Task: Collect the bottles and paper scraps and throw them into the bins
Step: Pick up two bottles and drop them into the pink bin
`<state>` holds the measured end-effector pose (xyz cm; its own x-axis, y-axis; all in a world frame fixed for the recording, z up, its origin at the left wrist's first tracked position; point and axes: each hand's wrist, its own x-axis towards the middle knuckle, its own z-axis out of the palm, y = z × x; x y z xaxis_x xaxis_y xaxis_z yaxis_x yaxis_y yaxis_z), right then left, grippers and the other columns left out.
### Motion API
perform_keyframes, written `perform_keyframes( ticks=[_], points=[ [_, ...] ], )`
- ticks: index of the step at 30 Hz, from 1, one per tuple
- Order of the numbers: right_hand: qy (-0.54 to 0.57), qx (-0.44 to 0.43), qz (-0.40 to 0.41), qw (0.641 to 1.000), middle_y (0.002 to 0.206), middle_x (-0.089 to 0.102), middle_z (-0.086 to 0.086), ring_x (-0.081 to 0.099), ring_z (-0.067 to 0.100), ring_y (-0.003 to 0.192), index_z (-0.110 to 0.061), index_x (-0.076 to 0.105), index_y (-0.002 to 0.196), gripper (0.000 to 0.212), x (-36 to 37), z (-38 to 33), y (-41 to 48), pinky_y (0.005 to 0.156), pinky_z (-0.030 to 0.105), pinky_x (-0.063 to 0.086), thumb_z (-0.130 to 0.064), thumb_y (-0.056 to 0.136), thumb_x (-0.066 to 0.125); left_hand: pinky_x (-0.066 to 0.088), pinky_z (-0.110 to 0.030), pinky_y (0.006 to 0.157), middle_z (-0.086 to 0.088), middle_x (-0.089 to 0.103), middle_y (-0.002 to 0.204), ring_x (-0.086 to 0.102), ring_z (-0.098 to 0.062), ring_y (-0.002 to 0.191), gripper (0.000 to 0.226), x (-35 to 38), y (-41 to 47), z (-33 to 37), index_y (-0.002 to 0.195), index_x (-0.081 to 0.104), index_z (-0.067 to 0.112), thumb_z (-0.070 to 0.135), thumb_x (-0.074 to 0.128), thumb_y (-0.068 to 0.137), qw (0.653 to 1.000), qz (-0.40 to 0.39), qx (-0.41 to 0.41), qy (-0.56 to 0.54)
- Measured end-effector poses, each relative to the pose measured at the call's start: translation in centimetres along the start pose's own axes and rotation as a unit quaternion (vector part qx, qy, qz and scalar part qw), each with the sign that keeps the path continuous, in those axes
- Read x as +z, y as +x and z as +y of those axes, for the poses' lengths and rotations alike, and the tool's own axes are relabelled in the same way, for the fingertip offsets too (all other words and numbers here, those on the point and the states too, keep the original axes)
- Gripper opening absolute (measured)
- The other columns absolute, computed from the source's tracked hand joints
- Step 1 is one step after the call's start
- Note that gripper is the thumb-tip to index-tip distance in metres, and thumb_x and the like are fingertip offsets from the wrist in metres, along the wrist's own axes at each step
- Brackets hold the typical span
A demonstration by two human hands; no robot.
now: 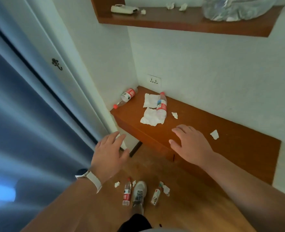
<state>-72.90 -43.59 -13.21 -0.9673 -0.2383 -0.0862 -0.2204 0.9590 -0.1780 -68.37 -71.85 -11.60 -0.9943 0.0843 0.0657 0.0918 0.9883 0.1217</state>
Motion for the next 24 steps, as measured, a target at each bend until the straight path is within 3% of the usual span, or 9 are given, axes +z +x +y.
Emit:
perform_keyframes(
  ticks=[4,11,16,24],
  points=[
    [0.003,0.04,-0.01,0.999,0.152,0.035,-0.009,0.033,0.015,0.14,-0.034,0.035,0.144,0.058,0.9,0.9,4.3,0.112,0.039,0.032,-0.064,0.094,0.029,0.021,-0.046,0.121,0.008,0.029,0.159,0.026,-0.018,0.146,0.056,2.4,6.5,-1.1,0.15,0.03,0.035,0.054,0.039,0.098,1.0,-0.021,0.01,-0.006],
    [0.06,0.157,-0.062,0.984,0.156,0.03,-0.008,0.028,0.019,0.143,-0.034,0.034,0.145,0.058,2.8,0.9,14.2,0.113,0.043,0.03,-0.062,0.095,0.035,0.026,-0.046,0.118,0.004,0.034,0.157,0.031,-0.021,0.144,0.055,6.7,19.9,-4.9,0.148,0.039,0.031,0.051,0.047,0.097,0.996,-0.047,0.019,-0.071],
    [0.091,0.196,-0.05,0.975,0.152,0.037,-0.004,0.036,0.018,0.138,-0.028,0.038,0.144,0.055,3.6,0.5,21.3,0.11,0.04,0.035,-0.057,0.097,0.035,0.039,-0.048,0.108,-0.004,0.048,0.148,0.045,-0.027,0.135,0.049,9.2,29.2,-8.7,0.138,0.053,0.022,0.042,0.058,0.094,0.993,-0.026,0.059,-0.103],
    [0.172,0.289,-0.045,0.941,0.14,0.047,-0.007,0.049,0.014,0.122,-0.03,0.036,0.142,0.06,5.6,0.0,28.1,0.1,0.036,0.045,-0.061,0.092,0.046,0.043,-0.049,0.105,-0.007,0.049,0.144,0.048,-0.03,0.129,0.053,13.0,39.1,-11.3,0.139,0.051,0.02,0.044,0.057,0.093,0.992,-0.05,0.06,-0.1]
  ],
)
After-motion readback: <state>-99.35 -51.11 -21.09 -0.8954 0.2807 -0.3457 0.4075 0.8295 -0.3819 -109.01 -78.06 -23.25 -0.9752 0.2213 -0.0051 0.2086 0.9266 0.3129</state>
